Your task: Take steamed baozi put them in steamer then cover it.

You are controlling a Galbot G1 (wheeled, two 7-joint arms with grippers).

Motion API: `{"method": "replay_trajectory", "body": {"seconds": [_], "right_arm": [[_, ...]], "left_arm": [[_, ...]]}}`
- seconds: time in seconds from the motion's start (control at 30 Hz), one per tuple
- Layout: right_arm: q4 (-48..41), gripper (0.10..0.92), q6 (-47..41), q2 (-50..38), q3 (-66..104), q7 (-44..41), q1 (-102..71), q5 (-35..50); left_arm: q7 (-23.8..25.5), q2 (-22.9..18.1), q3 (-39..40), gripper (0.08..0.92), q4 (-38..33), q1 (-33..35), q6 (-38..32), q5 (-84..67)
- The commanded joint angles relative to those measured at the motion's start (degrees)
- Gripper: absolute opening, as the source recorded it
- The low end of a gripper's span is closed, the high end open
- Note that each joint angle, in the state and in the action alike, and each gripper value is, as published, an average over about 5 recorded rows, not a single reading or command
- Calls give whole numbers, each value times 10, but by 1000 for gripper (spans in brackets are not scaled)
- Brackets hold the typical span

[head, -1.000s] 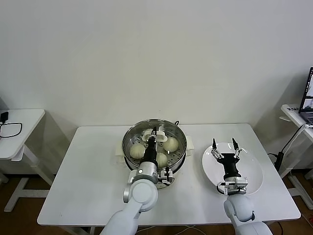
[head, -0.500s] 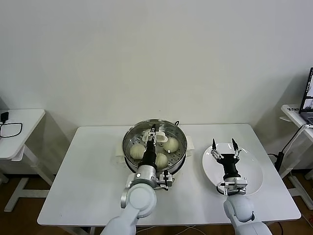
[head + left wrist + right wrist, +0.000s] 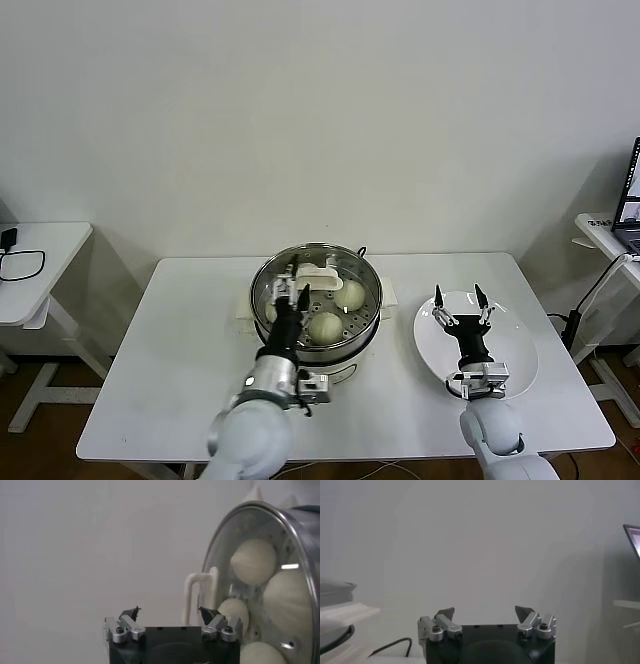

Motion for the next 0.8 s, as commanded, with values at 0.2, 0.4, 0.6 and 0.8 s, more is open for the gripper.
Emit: {"method": "replay_trajectory", "body": {"seconds": [0.2, 0.4, 0.6, 0.8], "right_arm": [[43, 823, -53, -14, 6, -19, -33, 88], [48, 823, -35, -14, 13, -36, -42, 113], [53, 823, -36, -14, 22, -37, -56, 117], [58, 823, -37, -19, 30, -40, -70, 119]], "left_arm": [[-210, 19, -281, 823, 4, 110, -208, -693], [-165, 24, -309, 823, 59, 116, -281, -763], [-148, 16, -302, 823, 74, 119, -299, -776], [-144, 15, -299, 823, 82, 125, -300, -775]]}}
